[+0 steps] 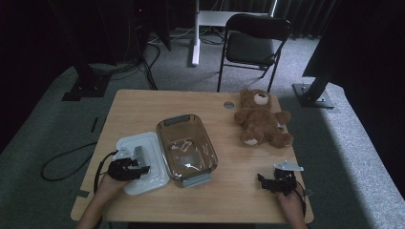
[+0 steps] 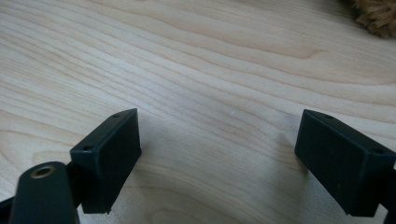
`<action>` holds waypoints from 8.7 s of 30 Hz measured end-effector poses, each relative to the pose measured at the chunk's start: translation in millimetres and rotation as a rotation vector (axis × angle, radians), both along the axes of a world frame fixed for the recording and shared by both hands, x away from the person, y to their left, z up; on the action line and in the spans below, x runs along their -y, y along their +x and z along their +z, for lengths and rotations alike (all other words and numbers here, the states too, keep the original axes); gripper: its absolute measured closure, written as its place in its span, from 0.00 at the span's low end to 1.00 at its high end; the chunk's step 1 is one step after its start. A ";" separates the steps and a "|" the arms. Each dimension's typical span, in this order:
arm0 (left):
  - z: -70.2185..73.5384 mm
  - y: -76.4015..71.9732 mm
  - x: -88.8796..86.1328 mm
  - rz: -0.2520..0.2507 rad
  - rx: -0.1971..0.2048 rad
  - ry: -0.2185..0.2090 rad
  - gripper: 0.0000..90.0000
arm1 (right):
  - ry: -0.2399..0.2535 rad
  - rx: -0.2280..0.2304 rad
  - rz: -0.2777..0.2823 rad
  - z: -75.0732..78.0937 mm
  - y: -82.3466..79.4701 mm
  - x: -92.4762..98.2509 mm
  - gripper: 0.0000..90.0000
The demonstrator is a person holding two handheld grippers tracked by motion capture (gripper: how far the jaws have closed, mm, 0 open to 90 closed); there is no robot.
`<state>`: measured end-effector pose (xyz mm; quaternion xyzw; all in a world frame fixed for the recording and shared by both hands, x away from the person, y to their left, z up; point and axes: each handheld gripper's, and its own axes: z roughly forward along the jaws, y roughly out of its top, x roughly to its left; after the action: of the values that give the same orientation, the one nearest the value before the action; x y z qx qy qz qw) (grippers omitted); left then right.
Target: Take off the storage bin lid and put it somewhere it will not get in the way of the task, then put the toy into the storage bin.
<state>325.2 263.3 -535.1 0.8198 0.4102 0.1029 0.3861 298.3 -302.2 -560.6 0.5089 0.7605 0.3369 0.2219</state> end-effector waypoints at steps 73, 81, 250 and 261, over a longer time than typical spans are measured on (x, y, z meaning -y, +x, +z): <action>-20.6 -26.4 -69.2 0.583 0.028 0.165 0.01 | 0.171 0.114 -0.079 102.6 75.4 -7.3 0.14; -20.5 -26.3 -69.4 0.578 0.028 0.166 0.01 | 0.132 0.088 -0.147 116.3 122.4 -3.8 0.13; -20.6 -27.4 -52.5 0.527 0.033 0.167 0.01 | 0.235 0.132 0.344 205.3 62.0 -205.8 0.22; -20.7 -27.4 -52.5 0.527 0.033 0.167 0.01 | 0.309 0.081 0.351 213.3 97.0 -229.6 0.22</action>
<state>297.8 315.9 -555.8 0.7120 0.5929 0.2467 0.2840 395.3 -72.6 -347.3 0.3829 0.7671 0.5029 0.1095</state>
